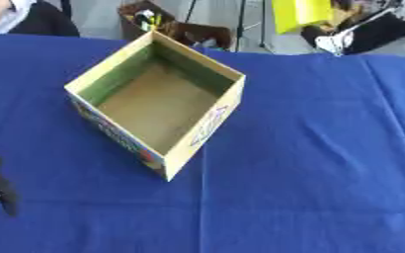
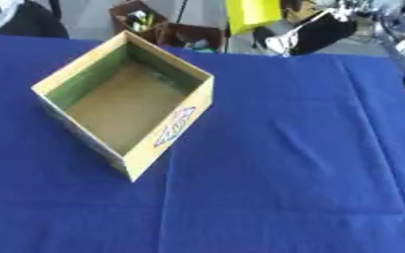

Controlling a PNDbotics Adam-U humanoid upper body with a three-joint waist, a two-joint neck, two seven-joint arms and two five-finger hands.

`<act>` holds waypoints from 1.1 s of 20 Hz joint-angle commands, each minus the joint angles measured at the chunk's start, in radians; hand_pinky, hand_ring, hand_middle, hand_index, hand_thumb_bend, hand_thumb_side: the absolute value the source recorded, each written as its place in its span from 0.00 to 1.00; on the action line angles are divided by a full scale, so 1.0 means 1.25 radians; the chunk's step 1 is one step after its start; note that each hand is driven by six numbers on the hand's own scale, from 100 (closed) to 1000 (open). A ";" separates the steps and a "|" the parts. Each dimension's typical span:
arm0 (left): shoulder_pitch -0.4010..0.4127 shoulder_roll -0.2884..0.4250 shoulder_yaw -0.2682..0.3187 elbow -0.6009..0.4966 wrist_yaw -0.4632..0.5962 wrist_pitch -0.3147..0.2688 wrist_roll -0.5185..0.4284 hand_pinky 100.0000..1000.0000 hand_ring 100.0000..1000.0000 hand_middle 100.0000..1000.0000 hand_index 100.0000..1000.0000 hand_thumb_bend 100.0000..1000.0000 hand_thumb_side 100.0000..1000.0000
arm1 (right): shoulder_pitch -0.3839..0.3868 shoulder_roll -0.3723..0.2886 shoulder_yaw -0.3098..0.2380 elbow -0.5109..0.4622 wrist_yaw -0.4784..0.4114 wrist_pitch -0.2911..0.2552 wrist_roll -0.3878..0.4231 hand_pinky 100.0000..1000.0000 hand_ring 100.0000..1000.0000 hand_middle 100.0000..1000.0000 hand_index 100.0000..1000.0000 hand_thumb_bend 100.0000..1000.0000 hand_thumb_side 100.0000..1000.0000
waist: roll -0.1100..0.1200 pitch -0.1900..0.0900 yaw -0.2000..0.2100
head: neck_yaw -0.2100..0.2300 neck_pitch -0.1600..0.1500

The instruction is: Pick up objects on the table and place them in the box.

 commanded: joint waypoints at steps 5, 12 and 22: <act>-0.012 0.013 -0.007 -0.015 0.000 0.000 -0.005 0.15 0.30 0.32 0.63 0.00 0.97 | -0.082 0.070 0.036 0.080 0.048 -0.001 0.014 0.69 0.46 0.17 0.29 0.00 0.13 | -0.008 -0.010 0.027 | -0.025 -0.018; -0.029 0.009 -0.014 -0.015 0.000 -0.005 -0.013 0.15 0.30 0.32 0.63 0.00 0.97 | -0.141 0.151 0.076 0.185 0.133 -0.011 0.012 0.69 0.46 0.17 0.29 0.00 0.12 | -0.023 0.016 0.071 | -0.055 -0.038; -0.051 -0.002 -0.023 -0.015 0.001 -0.008 -0.022 0.15 0.30 0.32 0.62 0.00 0.98 | -0.168 0.235 0.105 0.302 0.207 -0.032 -0.012 0.70 0.45 0.16 0.29 0.00 0.13 | -0.038 0.047 0.116 | -0.083 -0.062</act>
